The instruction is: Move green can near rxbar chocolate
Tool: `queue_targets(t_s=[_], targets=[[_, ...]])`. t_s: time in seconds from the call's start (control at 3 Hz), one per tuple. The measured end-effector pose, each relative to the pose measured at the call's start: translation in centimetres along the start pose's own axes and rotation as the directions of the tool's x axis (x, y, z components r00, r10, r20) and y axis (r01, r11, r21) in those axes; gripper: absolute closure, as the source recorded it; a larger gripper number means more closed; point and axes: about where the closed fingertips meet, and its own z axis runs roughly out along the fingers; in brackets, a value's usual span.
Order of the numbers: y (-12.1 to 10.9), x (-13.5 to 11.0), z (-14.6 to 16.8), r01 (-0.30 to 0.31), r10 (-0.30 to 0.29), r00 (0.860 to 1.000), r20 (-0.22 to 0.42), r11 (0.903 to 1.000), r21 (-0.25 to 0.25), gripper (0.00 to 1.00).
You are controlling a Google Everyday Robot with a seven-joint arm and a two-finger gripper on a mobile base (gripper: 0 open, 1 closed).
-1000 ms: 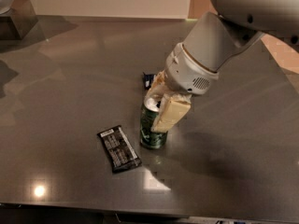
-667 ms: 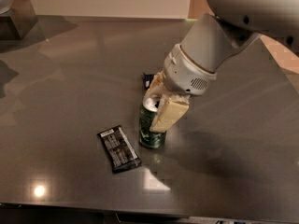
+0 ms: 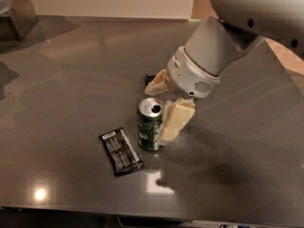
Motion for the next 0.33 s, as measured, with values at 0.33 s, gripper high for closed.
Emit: queue_targets(t_s=[0.33], targets=[[0.00,-0.01,0.00,0.000,0.000,1.000,0.000,1.0000,0.000,0.00]])
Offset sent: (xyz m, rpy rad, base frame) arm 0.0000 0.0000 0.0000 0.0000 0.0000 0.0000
